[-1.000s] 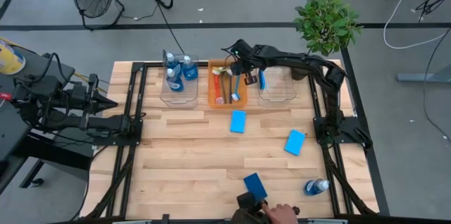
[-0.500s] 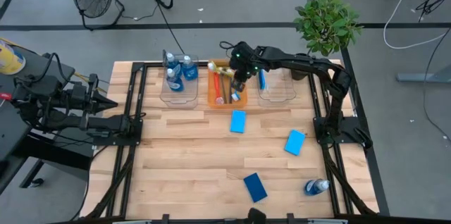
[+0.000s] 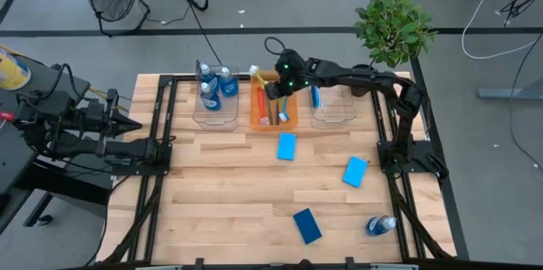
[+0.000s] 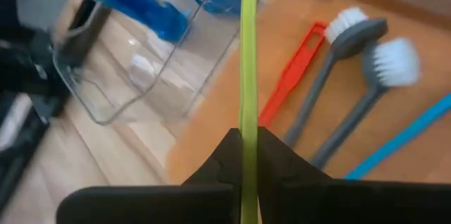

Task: Pick & Place Kitchen Sink Supplies
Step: Put the green dish brush into the orange bin, then put the blue sponge into the right transparent bin

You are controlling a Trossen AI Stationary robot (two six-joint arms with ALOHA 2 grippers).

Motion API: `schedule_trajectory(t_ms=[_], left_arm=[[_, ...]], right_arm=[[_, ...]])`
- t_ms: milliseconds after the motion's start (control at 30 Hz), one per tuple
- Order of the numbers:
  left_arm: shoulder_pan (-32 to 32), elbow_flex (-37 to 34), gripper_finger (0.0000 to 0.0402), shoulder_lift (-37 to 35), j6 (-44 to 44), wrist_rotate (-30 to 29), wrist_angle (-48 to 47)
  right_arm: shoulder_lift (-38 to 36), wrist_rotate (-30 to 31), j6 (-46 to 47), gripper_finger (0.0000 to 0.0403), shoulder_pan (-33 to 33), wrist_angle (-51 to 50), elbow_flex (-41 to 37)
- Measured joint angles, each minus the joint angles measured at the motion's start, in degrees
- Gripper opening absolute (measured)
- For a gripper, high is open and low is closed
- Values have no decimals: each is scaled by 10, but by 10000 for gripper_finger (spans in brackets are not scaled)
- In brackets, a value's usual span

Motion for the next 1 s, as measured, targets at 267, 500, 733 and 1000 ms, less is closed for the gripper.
schedule_trajectory(t_ms=[267, 500, 733, 1000], left_arm=[[0, 0, 23, 0, 0, 0, 0], [0, 0, 23, 0, 0, 0, 0], [0, 0, 23, 0, 0, 0, 0], [0, 0, 23, 0, 0, 0, 0]], right_arm=[[0, -4, 90, 11, 4, 87, -53], [1, -10, 115, 12, 4, 133, -100], [1, -24, 142, 76, 4, 145, -122], [1, -16, 127, 193, 4, 145, -125]])
